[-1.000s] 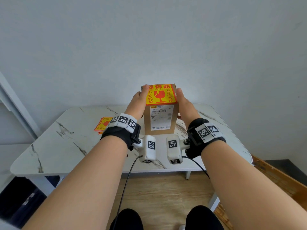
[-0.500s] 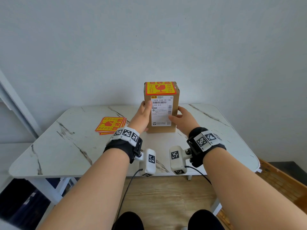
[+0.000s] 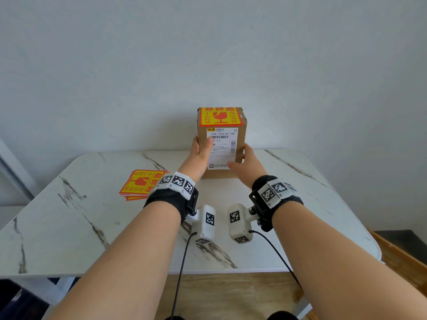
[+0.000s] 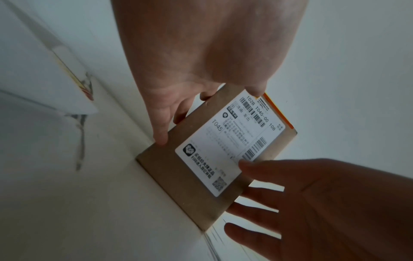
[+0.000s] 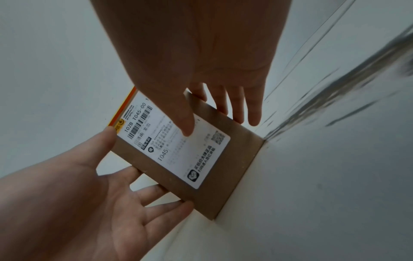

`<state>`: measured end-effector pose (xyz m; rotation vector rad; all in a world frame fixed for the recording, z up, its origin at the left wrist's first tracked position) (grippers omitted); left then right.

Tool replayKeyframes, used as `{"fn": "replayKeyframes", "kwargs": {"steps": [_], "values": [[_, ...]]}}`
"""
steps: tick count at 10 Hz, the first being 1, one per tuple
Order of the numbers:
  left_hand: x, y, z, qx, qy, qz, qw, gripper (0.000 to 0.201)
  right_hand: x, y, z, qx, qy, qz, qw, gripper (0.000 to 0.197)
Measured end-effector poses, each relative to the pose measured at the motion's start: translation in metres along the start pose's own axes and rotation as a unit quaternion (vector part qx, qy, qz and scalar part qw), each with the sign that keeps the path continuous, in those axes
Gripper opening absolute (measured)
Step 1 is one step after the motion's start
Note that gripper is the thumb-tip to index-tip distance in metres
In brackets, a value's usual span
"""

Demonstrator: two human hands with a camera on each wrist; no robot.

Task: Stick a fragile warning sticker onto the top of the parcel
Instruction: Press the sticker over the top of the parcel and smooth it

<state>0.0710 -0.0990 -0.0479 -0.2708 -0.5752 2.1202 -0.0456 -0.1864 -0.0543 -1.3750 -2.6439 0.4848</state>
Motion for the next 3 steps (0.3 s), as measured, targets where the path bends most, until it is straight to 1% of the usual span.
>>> {"fn": "replayKeyframes", "kwargs": {"steps": [2,3], "values": [[-0.0118,0.0045,-0.0027,0.001,-0.017,0.002,1.000,0.094,-0.0100,0.0014,-0.0009,0.004,-0.002,0.000,1.000,0.067],[-0.0108,0.0004,0.0001,-0.011,-0.031,0.015,0.999,0.092,-0.0102,0.0000,-0.0032,-0.004,-0.012,0.016,1.000,0.070]]}}
Point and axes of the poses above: each hand's wrist, its own x-axis away from the middle knuckle, its own y-axis out of the palm, z = x × y, the point moved 5 cm from there along -x, towards the middle knuckle, and after that the axes turned 11 degrees about -x, right-handed, at the moved point
